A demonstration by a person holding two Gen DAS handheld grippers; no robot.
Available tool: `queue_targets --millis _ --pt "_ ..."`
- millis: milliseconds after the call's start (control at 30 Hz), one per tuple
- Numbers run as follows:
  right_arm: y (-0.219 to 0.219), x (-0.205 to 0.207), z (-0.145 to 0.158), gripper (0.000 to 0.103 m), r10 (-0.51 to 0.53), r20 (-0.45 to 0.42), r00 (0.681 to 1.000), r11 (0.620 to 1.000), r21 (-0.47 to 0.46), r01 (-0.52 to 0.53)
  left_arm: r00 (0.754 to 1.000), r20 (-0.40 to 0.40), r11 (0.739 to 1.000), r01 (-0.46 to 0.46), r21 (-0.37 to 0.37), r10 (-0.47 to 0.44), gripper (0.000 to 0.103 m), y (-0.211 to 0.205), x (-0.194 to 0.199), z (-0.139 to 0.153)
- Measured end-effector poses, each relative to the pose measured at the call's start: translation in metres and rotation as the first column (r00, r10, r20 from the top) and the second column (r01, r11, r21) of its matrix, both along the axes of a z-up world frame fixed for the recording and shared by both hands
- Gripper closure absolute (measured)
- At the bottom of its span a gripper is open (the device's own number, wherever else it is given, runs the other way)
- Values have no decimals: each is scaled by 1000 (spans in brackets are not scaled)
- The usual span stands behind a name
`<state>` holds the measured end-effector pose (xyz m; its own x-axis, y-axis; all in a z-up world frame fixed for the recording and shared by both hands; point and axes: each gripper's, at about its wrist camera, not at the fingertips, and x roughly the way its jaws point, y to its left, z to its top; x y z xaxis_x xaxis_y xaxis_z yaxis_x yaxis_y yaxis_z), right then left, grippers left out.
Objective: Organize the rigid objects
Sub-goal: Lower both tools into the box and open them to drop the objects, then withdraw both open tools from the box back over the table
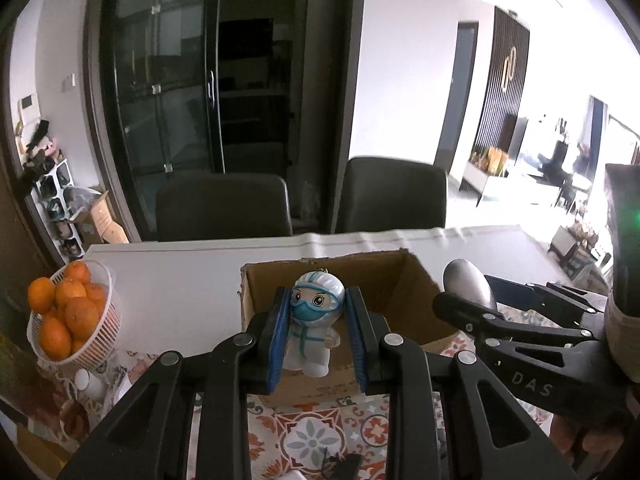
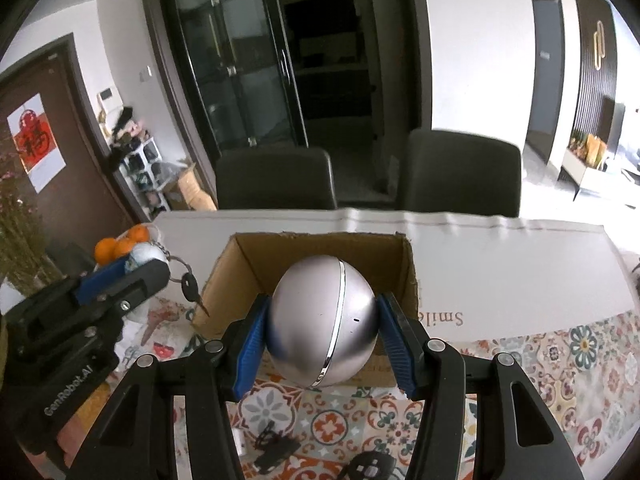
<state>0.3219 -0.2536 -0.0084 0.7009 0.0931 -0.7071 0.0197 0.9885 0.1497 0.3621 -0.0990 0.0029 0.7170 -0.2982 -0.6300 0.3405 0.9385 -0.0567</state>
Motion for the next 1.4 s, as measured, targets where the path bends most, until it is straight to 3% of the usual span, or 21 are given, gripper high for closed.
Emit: queue_targets --millis 267,567,700,767,967,1267,1400 --pt "-13 50 -33 48 18 -154 988 999 41 -12 990 -138 999 23 49 -16 75 -13 41 -23" --pt "-20 91 -63 48 29 -302 953 999 47 -15 951 -308 997 35 75 -10 75 -22 79 -54" --pt "-22 99 -73 48 41 -336 941 998 58 -23 940 -342 997 26 75 1 73 -25 83 -62" --pt "-22 101 -76 46 41 -342 939 998 58 -23 941 -338 997 19 77 8 70 -25 82 -63" --pt "-20 96 -71 39 17 -320 947 1000 20 -11 949 -312 995 -11 100 42 49 -19 76 -57" --pt "-16 58 -39 38 -73 -191 979 996 -70 61 967 -212 985 -115 126 140 28 0 42 -30" --pt "-10 35 -23 32 -78 -137 987 995 -67 69 977 -153 985 -133 114 150 19 9 17 -17"
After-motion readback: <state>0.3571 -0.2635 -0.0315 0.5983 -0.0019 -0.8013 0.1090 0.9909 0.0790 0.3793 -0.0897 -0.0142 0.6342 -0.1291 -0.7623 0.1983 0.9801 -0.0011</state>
